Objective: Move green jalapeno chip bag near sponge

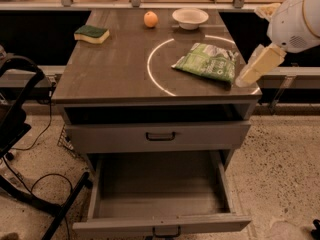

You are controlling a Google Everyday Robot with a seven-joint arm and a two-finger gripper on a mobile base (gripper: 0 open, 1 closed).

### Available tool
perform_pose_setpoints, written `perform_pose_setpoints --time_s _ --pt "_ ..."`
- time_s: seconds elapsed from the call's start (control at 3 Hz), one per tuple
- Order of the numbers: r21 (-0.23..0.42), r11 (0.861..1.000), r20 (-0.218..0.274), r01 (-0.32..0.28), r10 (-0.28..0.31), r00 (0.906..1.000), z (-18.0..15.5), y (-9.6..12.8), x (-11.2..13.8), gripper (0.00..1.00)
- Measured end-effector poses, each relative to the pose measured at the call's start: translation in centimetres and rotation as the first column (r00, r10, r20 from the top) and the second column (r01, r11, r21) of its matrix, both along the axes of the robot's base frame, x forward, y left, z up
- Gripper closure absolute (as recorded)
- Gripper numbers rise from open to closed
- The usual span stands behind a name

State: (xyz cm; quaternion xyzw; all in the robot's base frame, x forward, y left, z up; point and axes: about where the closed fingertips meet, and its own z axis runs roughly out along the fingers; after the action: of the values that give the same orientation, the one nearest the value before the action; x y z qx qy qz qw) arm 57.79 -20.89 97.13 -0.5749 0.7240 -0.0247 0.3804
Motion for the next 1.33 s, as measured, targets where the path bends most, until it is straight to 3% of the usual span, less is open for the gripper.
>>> perform_pose_setpoints --time_s 0.33,0.67,1.0,1.33 --pt "0.091 0.995 -0.004 0.028 -0.028 0.9996 -1.9 0.0 7.3 0.0" --pt "0.162 0.986 -0.113 0.046 -0.027 0.9932 -5.3 1.3 12.6 0.0" --pt "0.211 0.976 -0.217 0.049 -0.002 0.9761 -8.7 3.6 14.6 0.0" --pt "0.236 0.97 -0.29 0.055 0.017 0.9568 -11.0 6.7 14.3 0.25"
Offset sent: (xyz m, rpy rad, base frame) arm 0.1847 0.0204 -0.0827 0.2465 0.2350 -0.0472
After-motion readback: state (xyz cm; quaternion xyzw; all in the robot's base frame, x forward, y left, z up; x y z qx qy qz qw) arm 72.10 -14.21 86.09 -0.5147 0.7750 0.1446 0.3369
